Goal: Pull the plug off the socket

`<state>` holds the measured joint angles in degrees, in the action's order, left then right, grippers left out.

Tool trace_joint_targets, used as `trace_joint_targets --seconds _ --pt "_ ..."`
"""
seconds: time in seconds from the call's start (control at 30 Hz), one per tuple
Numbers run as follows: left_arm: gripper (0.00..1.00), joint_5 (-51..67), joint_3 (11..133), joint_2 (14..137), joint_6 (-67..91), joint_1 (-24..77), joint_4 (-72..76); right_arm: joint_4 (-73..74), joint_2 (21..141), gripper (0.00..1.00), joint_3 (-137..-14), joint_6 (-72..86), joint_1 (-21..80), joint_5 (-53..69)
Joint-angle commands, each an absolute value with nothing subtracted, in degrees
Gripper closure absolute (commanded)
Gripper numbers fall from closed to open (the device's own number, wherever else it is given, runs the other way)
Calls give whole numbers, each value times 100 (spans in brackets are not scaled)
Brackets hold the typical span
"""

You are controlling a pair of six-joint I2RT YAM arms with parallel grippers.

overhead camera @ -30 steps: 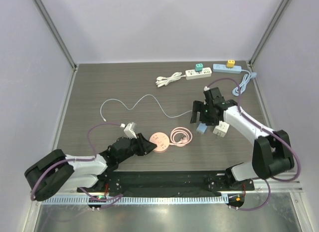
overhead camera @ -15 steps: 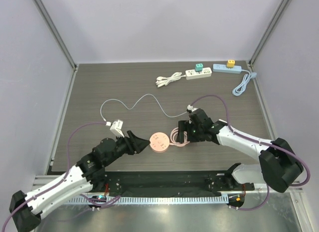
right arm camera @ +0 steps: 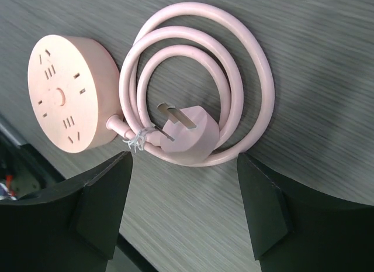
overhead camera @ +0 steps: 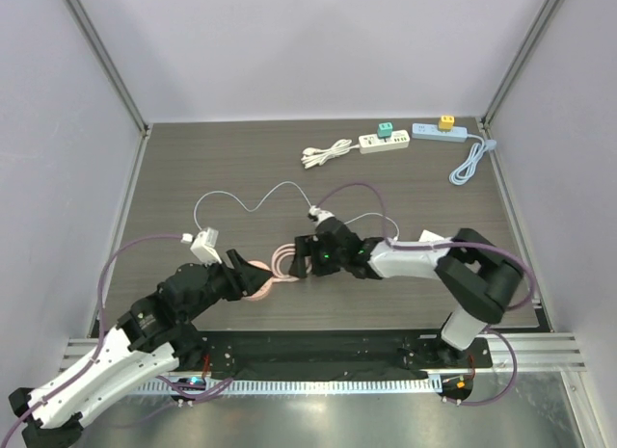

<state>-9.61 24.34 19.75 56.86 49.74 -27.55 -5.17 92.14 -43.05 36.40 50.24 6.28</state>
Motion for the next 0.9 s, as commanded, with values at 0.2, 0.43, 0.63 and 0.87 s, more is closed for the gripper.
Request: trace_joint_targets --seconds 0.2,0.43,0.63,0.87 --pt "37 -1599 3761 2118 5810 4966 -3999 -2371 11003 18 -5765 5835 6082 668" --pt "32 -2117 4130 2337 5775 4966 -4043 -1776 10645 8 -6082 5143 5855 791" --pt "23 -2829 4754 3663 5002 4957 -3115 -863 9564 2 -5906 4334 4898 782" --pt "17 -2375 5686 5763 3929 4677 -1101 52 9202 0 -6450 3446 3087 958"
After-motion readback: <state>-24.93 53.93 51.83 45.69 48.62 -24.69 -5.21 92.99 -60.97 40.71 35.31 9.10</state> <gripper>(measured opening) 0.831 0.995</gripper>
